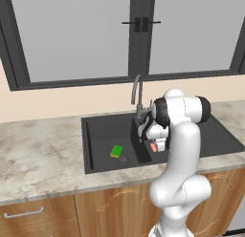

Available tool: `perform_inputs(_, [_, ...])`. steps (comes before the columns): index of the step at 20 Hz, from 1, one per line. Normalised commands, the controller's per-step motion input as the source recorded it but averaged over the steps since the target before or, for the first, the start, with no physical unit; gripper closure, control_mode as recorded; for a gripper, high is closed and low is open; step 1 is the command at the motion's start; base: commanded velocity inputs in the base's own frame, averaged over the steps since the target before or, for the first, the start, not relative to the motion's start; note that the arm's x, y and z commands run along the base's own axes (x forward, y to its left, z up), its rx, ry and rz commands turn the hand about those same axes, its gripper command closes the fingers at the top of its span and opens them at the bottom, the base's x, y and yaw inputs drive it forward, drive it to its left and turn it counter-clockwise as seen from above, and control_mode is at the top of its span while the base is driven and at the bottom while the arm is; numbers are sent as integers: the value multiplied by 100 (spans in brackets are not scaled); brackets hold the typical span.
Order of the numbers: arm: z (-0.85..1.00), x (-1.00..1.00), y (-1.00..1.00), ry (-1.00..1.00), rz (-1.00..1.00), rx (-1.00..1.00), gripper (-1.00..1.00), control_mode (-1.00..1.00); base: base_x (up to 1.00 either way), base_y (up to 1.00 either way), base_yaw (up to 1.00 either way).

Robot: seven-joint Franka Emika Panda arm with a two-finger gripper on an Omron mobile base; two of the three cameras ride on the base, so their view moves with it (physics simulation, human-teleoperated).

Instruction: Pick up the sponge and bar soap from the sink, and place them back in the shelves.

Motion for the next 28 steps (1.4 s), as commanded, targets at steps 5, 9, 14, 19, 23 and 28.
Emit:
perform_inputs(5, [-3, 0, 0, 0, 0, 0, -100, -100, 0, 0, 0])
perform_inputs(9, [-4, 0, 0, 0, 0, 0, -100, -100, 0, 0, 0])
perform_inputs(14, [-3, 0, 0, 0, 0, 0, -100, -100, 0, 0, 0])
perform_inputs(19, [-4, 0, 0, 0, 0, 0, -100, -100, 0, 0, 0])
perform_inputs(23, [-3, 0, 0, 0, 0, 0, -100, -100, 0, 0, 0])
perform_inputs(28, [-5, 0, 5, 0, 0, 0, -100, -100, 0, 0, 0])
